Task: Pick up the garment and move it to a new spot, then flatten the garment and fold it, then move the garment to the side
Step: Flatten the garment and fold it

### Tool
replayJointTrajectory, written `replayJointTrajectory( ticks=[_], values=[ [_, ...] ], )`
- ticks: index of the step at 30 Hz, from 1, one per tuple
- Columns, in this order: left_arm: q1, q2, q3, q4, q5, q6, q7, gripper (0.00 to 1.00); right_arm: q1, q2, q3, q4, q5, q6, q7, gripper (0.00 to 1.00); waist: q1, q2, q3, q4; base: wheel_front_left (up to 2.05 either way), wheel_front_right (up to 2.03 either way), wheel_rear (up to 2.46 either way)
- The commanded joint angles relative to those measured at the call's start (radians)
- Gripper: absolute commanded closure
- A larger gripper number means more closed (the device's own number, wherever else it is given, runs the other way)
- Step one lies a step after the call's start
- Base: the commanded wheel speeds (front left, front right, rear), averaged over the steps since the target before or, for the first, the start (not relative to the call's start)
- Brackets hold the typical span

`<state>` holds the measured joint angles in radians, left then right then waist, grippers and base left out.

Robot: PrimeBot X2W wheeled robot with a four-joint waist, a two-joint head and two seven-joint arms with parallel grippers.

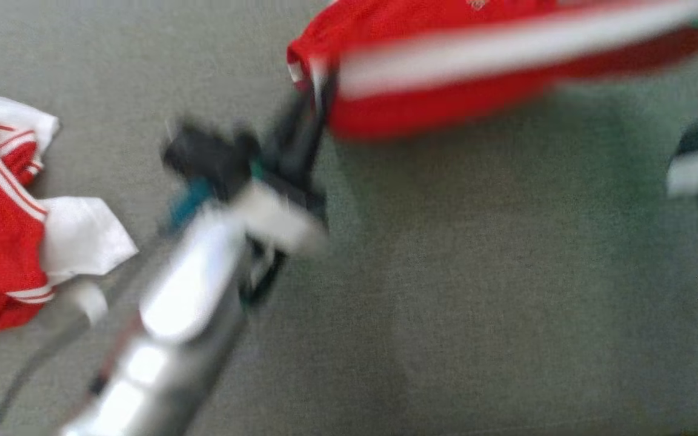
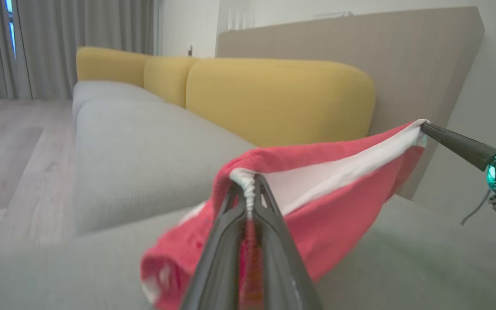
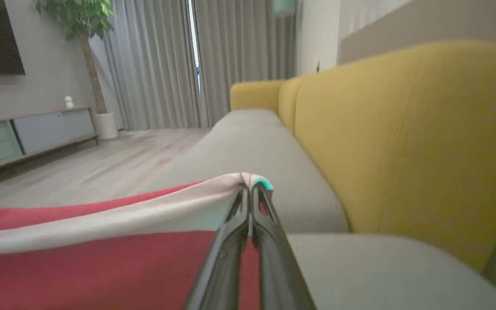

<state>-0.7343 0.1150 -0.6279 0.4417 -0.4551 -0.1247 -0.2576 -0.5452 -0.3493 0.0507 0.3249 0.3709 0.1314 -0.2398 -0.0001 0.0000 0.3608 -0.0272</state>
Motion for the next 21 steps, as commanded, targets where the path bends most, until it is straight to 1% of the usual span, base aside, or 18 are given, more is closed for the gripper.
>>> replayJointTrajectory(
  ticks=[1,5,9,12,15,18,21],
  values=[
    [0.04,0.024,0.021,-0.049,0.006,-0.004,-0.004,1.0,0.054,-0.01,0.015,-0.051,0.017,-0.001,0.015,1.0,0.0001,0.0,-0.056,0.016,0.0,0.0,0.0],
    [0.272,0.02,0.009,-0.082,0.008,-0.005,-0.004,1.0,0.271,-0.018,0.011,-0.13,0.051,-0.001,0.085,1.0,0.0001,0.0,-0.128,0.02,0.0,0.0,0.0],
    [0.433,0.014,-0.001,-0.093,0.022,0.0,-0.004,1.0,0.447,-0.011,-0.02,-0.223,0.074,-0.001,0.147,1.0,0.0001,0.0,-0.189,0.022,0.0,0.0,0.0],
    [0.523,0.014,-0.01,-0.099,0.027,0.015,-0.004,1.0,0.561,-0.003,-0.052,-0.301,0.082,-0.001,0.184,1.0,0.0001,0.0,-0.226,0.025,0.0,0.0,0.0],
    [0.598,0.027,-0.02,-0.118,0.016,0.031,0.005,1.0,0.667,0.006,-0.095,-0.389,0.086,-0.001,0.22,1.0,0.0001,0.0,-0.253,0.031,0.0,0.0,0.0],
    [0.658,0.052,-0.032,-0.177,0.01,0.044,0.035,1.0,0.751,0.03,-0.17,-0.484,0.068,-0.001,0.247,1.0,0.0001,0.0,-0.266,0.041,0.0,0.0,0.0],
    [0.697,0.068,-0.034,-0.26,-0.008,0.055,0.071,1.0,0.792,0.06,-0.215,-0.573,0.045,-0.001,0.283,1.0,0.0001,0.0,-0.272,0.054,0.0,0.0,0.0]
  ],
)
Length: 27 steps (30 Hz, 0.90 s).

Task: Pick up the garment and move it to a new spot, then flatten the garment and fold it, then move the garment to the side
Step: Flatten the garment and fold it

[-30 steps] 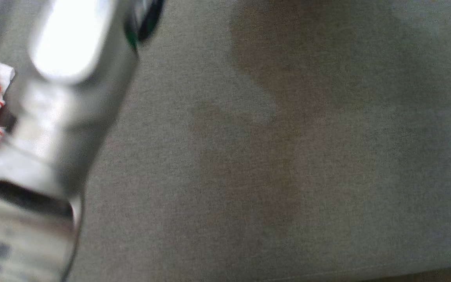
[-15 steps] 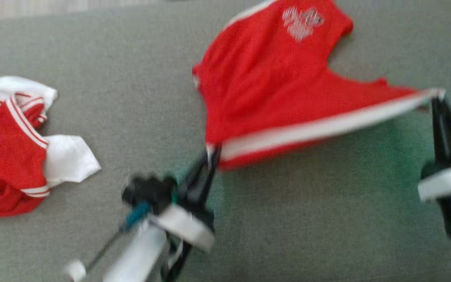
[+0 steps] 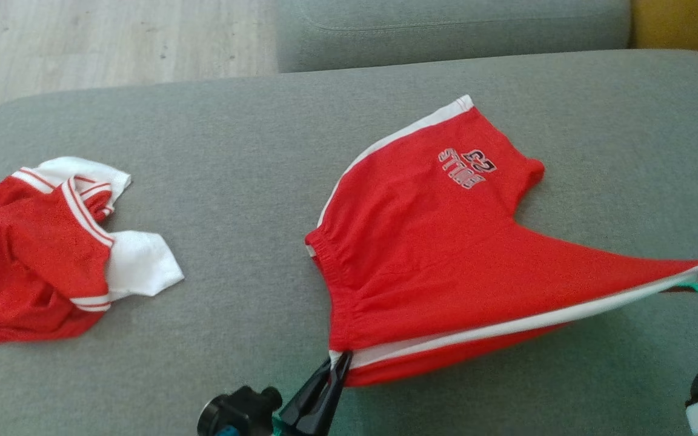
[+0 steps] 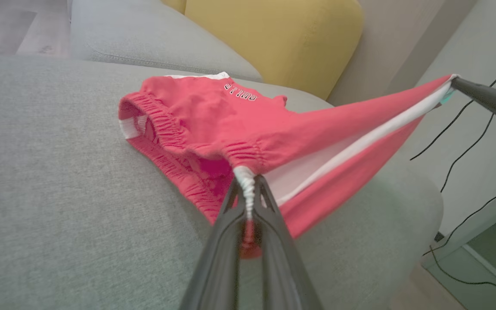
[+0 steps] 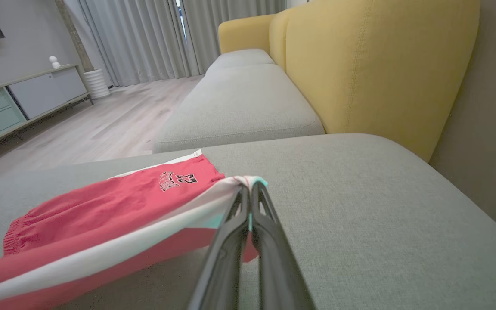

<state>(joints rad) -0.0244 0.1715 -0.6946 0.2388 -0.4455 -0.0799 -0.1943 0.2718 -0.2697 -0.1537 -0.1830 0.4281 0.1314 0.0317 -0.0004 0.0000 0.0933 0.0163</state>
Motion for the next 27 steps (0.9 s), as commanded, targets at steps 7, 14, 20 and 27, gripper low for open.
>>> replayJointTrajectory(
  ticks=[7,14,20,27],
  values=[
    [-0.018,-0.033,0.061,-0.169,-0.134,0.007,0.083,1.0,-0.069,0.017,-0.045,-0.106,-0.078,-0.001,0.085,1.0,0.0004,0.0,0.012,0.058,0.0,0.0,0.0],
    [-0.186,-0.102,0.085,-0.138,-0.287,-0.017,0.154,1.0,-0.269,-0.006,-0.045,-0.004,-0.111,-0.001,0.125,1.0,0.0004,0.0,0.112,0.132,0.0,0.0,0.0],
    [-0.344,-0.12,0.099,-0.028,-0.379,0.0,0.127,1.0,-0.482,-0.036,-0.006,0.147,-0.118,-0.001,0.113,1.0,0.0004,0.0,0.186,0.174,0.0,0.0,0.0],
    [-0.502,-0.121,0.018,0.087,-0.54,0.02,0.034,1.0,-0.694,-0.06,0.07,0.342,-0.139,-0.001,0.091,1.0,0.0004,0.0,0.254,0.206,0.0,0.0,0.0]
  ],
)
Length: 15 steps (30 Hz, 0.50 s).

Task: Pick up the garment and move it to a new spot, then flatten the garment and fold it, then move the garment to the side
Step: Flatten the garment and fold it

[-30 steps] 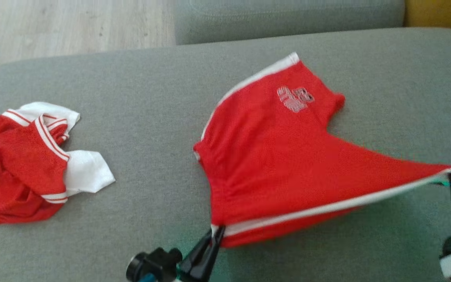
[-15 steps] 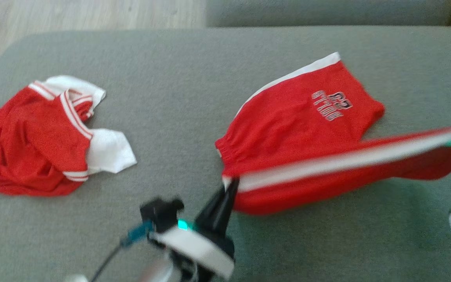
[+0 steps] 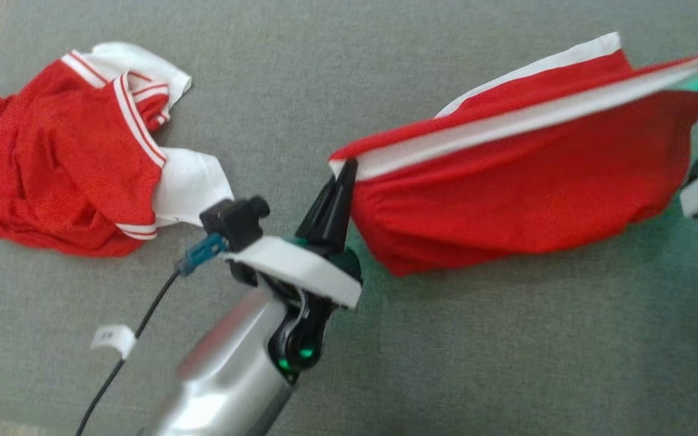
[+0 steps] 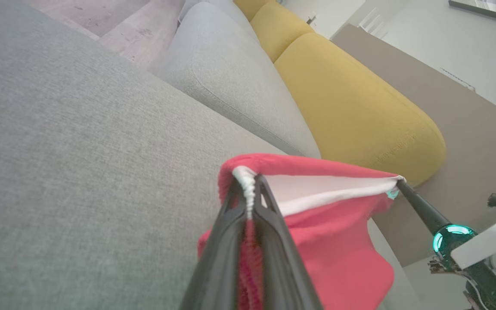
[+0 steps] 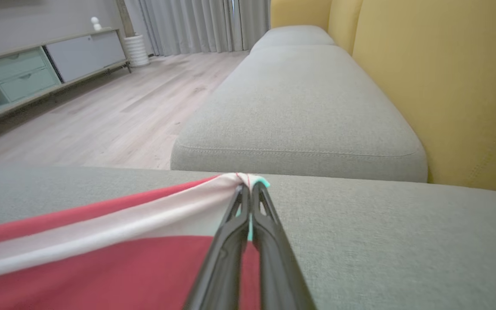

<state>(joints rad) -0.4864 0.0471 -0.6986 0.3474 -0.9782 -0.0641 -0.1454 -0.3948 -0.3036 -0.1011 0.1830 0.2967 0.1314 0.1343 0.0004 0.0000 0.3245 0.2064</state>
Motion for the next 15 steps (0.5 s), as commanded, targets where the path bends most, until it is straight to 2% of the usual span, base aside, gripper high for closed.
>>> replayJointTrajectory(
  ticks=[1,8,9,10,11,12,13,15],
  values=[
    [-0.085,0.003,-0.011,0.018,-0.039,0.007,-0.041,1.0,-0.08,-0.038,0.038,0.033,-0.026,-0.001,-0.022,1.0,-0.0004,0.0,0.038,0.022,0.0,0.0,0.0],
    [-0.202,0.003,-0.105,0.143,-0.121,0.018,-0.093,1.0,-0.22,-0.03,0.125,0.213,-0.039,-0.001,-0.058,1.0,-0.0004,0.0,0.065,0.03,0.0,0.0,0.0],
    [-0.212,0.003,-0.115,0.157,-0.13,0.018,-0.098,0.98,-0.233,-0.031,0.142,0.232,-0.039,-0.001,-0.067,0.8,-0.0004,0.0,0.066,0.03,0.0,0.0,0.0],
    [-0.222,0.003,-0.128,0.171,-0.133,0.018,-0.101,0.86,-0.244,-0.033,0.16,0.248,-0.042,-0.001,-0.079,0.27,-0.0004,0.0,0.065,0.031,0.0,0.0,0.0],
    [-0.229,0.003,-0.138,0.184,-0.139,0.016,-0.104,0.67,-0.253,-0.039,0.175,0.262,-0.05,-0.001,-0.094,0.0,-0.0004,0.0,0.063,0.031,0.0,0.0,0.0],
    [-0.234,0.003,-0.147,0.194,-0.146,0.014,-0.107,0.39,-0.258,-0.041,0.183,0.275,-0.058,-0.001,-0.112,0.0,-0.0004,0.0,0.059,0.033,0.0,0.0,0.0],
    [-0.238,0.003,-0.155,0.205,-0.151,0.017,-0.109,0.0,-0.258,-0.042,0.189,0.285,-0.061,-0.001,-0.128,0.0,-0.0004,0.0,0.054,0.036,0.0,0.0,0.0],
    [-0.239,0.003,-0.169,0.221,-0.154,0.027,-0.113,0.0,-0.243,-0.044,0.208,0.294,-0.056,-0.001,-0.15,0.0,-0.0004,0.0,0.039,0.038,0.0,0.0,0.0]
  ],
)
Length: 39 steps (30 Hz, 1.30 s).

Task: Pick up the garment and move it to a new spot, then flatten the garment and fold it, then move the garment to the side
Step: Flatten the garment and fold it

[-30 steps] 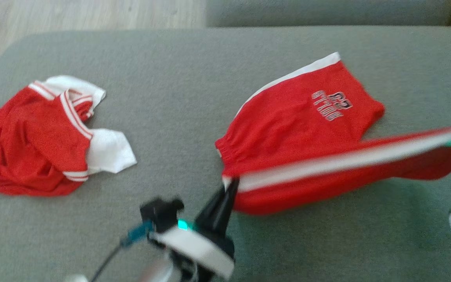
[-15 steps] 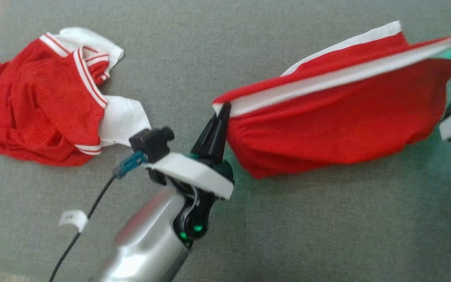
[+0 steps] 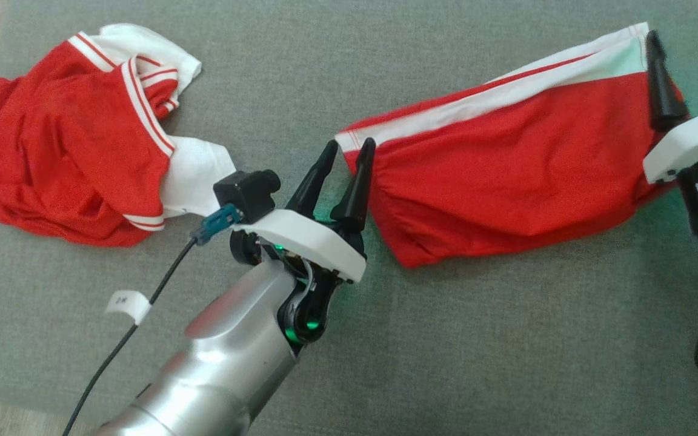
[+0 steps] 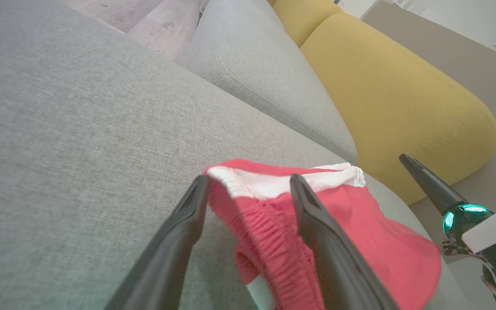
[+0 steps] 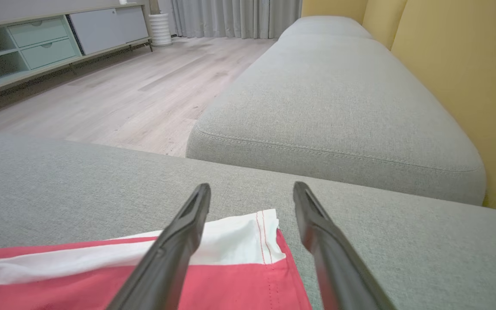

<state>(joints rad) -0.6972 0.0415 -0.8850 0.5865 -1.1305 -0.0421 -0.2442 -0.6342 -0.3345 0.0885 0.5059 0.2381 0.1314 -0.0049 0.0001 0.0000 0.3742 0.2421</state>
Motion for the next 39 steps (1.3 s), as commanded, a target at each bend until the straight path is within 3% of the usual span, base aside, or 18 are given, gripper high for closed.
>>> replayJointTrajectory(
  ticks=[1,6,11,17,23,33,34,35,36,39],
  values=[
    [-0.027,0.009,0.012,-0.013,0.002,0.01,-0.015,0.0,0.012,-0.014,0.027,-0.03,0.008,-0.001,-0.019,0.0,-0.0001,0.0,-0.02,0.003,0.0,0.0,0.0],
    [0.001,0.009,0.056,-0.035,0.114,0.062,-0.017,0.0,0.113,-0.018,0.054,-0.065,0.053,-0.001,-0.027,0.0,-0.0001,0.0,-0.061,0.0,0.0,0.0,0.0],
    [0.134,0.009,0.183,-0.158,0.448,0.203,-0.017,0.0,0.25,-0.018,0.074,-0.124,0.118,-0.001,-0.007,0.0,-0.0001,0.0,-0.103,-0.013,0.0,0.0,0.0],
    [0.338,0.01,0.28,-0.358,0.748,0.304,-0.017,0.0,0.28,-0.027,0.003,-0.112,0.144,-0.001,0.005,0.0,-0.0001,0.0,-0.118,0.007,0.0,0.0,0.0],
    [0.489,0.009,0.303,-0.483,0.891,0.331,-0.017,0.0,0.196,-0.067,-0.09,-0.002,0.073,-0.001,0.043,0.0,-0.0001,0.0,-0.098,0.069,0.0,0.0,0.0],
    [0.58,0.009,0.315,-0.553,0.928,0.34,-0.018,0.0,0.082,-0.084,-0.148,0.247,0.032,-0.001,0.112,0.0,-0.0001,0.0,-0.078,0.144,0.0,0.0,0.0],
    [0.581,0.009,0.316,-0.554,0.928,0.341,-0.018,0.0,0.08,-0.081,-0.151,0.271,0.033,-0.001,0.117,0.07,-0.0001,0.0,-0.08,0.146,0.0,0.0,0.0],
    [0.582,0.009,0.317,-0.555,0.929,0.341,-0.018,0.0,0.078,-0.078,-0.151,0.289,0.033,-0.001,0.116,0.47,-0.0001,0.0,-0.081,0.146,0.0,0.0,0.0],
    [0.582,0.009,0.317,-0.554,0.933,0.342,-0.018,0.0,0.077,-0.074,-0.152,0.305,0.036,-0.001,0.114,0.98,-0.0001,0.0,-0.084,0.145,0.0,0.0,0.0],
    [0.585,0.009,0.324,-0.55,0.941,0.344,-0.018,0.0,0.07,-0.055,-0.153,0.34,0.051,-0.001,0.084,1.0,-0.0001,0.0,-0.095,0.123,0.0,0.0,0.0]
  ],
)
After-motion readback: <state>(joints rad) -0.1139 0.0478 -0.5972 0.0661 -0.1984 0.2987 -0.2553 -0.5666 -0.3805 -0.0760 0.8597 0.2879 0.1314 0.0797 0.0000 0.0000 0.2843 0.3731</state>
